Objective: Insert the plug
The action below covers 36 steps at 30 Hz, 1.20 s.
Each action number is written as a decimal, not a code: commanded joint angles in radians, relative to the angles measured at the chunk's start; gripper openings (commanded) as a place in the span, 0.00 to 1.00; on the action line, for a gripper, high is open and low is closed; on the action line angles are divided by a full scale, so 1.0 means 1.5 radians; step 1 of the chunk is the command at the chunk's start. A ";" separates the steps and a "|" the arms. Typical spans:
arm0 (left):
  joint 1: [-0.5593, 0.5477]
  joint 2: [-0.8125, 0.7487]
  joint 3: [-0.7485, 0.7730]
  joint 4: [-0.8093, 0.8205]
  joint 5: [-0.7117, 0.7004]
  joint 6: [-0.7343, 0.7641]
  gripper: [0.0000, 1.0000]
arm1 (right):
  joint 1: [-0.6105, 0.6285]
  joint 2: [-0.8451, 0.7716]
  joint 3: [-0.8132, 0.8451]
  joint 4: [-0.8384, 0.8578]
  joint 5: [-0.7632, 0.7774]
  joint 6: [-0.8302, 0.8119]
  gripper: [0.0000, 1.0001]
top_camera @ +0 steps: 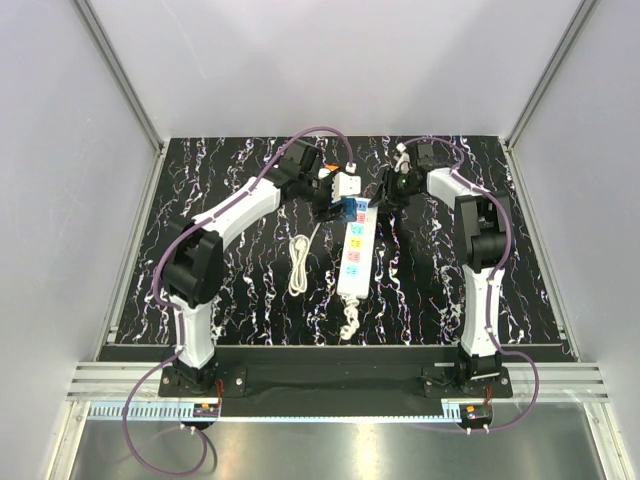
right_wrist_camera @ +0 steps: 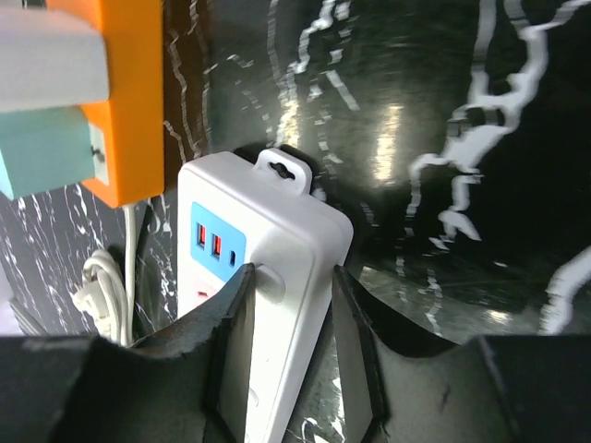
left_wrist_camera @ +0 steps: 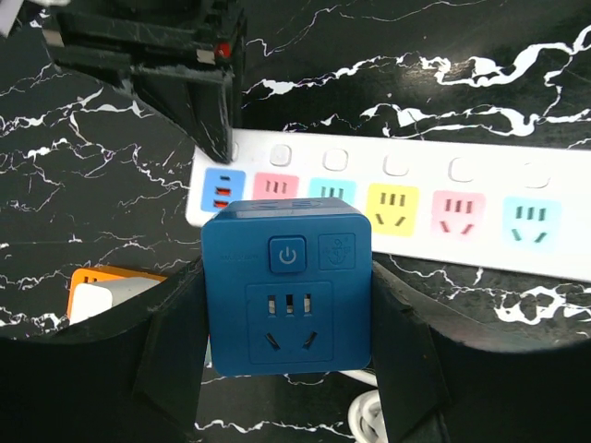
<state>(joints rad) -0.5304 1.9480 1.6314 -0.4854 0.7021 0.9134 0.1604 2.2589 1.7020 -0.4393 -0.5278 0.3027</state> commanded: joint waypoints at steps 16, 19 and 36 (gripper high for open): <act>0.005 0.081 0.098 -0.048 0.013 -0.032 0.00 | 0.051 -0.027 0.012 -0.045 -0.027 -0.049 0.38; 0.004 0.092 0.112 -0.052 -0.006 -0.051 0.00 | 0.050 -0.051 0.010 -0.046 -0.013 -0.035 0.58; -0.022 0.130 0.135 -0.070 -0.019 -0.046 0.00 | -0.017 -0.210 -0.057 -0.045 0.052 0.039 0.97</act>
<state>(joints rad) -0.5564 2.1265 1.7844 -0.6125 0.6708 0.8410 0.1574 1.9846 1.6562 -0.5076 -0.4847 0.3260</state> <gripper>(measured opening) 0.638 0.957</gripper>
